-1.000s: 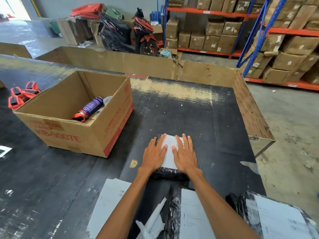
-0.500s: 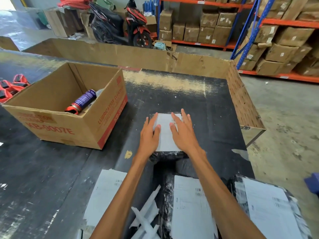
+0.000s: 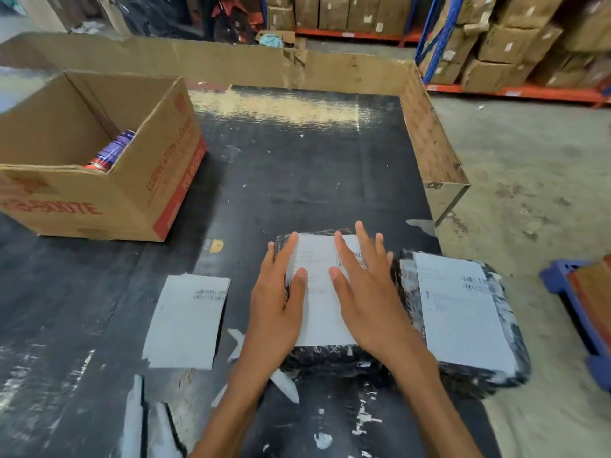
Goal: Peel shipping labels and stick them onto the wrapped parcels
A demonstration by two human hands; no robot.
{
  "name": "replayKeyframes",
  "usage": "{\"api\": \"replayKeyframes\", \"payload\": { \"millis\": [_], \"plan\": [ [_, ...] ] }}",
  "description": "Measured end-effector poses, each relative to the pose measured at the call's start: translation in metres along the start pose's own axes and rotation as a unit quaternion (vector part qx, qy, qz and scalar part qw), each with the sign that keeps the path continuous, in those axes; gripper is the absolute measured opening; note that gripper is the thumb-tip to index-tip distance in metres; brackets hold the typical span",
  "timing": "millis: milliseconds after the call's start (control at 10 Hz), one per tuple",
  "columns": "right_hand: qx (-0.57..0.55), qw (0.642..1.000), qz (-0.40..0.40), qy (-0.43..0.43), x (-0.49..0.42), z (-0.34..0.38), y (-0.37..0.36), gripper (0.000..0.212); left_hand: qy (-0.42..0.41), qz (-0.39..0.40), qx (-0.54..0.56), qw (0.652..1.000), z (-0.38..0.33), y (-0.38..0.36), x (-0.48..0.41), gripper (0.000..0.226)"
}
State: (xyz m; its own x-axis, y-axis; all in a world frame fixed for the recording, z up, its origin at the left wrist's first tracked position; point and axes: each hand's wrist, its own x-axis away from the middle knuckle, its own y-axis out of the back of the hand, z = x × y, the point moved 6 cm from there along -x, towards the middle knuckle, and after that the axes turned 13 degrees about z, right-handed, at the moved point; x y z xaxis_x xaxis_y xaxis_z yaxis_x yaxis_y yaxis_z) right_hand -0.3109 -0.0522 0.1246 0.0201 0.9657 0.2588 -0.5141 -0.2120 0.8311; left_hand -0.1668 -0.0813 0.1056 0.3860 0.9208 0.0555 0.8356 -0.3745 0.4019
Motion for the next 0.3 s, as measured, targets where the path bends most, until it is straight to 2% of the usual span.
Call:
{"api": "replayKeyframes", "payload": {
  "millis": [100,300],
  "plan": [
    [0.093,0.996,-0.002,-0.012,-0.0050,-0.0077,-0.0128,0.074,0.020,0.014,0.044,0.999,0.0169,-0.0051,-0.0012,0.052],
    [0.089,0.996,-0.017,0.010,-0.0053,-0.0015,-0.0069,0.077,0.023,0.020,0.081,0.996,0.0197,-0.0025,-0.0041,0.051]
  ]
}}
